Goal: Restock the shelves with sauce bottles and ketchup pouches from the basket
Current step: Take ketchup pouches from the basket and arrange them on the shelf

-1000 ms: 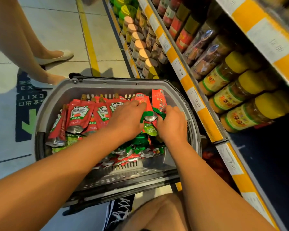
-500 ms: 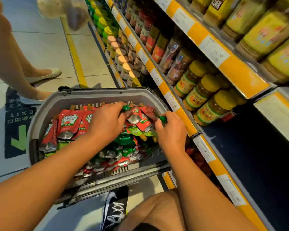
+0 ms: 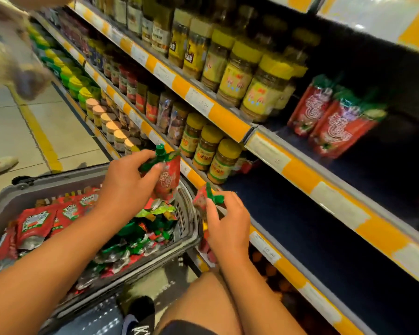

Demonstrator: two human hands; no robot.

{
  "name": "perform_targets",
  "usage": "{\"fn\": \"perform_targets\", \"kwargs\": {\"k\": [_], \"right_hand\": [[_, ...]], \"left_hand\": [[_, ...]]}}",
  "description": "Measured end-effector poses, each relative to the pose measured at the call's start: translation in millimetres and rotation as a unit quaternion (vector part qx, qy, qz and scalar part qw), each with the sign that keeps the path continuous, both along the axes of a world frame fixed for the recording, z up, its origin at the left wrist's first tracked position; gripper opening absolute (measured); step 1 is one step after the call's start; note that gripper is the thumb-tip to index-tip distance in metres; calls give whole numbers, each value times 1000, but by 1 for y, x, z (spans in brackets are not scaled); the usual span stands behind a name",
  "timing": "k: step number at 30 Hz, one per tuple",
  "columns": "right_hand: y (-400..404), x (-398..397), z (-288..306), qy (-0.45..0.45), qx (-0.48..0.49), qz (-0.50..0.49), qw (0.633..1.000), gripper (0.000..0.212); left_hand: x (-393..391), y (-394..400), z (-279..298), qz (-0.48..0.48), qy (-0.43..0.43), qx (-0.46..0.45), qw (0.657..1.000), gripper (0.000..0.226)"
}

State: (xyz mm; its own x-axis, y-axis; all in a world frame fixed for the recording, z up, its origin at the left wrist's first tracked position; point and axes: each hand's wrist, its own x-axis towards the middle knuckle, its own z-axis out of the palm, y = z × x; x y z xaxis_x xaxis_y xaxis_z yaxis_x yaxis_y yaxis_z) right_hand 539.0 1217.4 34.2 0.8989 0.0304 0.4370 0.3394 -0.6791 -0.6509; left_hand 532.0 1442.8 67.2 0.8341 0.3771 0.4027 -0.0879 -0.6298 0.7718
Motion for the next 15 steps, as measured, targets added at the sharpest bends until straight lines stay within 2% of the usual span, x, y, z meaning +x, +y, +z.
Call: {"fn": "perform_targets", "kwargs": {"k": [9,13,15], "right_hand": [[-81,-29,64,-51,30,-45,997,5],[-109,-37,106,-97,38,-46,993,9],[-120,-40,127,-123,48,-46,990,12]], "left_hand": [[11,-62,58,-82,-19,-20,996,50],[20,-88,90,-100,-39,-38,993,48],[25,-100,106,-138,-41,-54,988,40]]}}
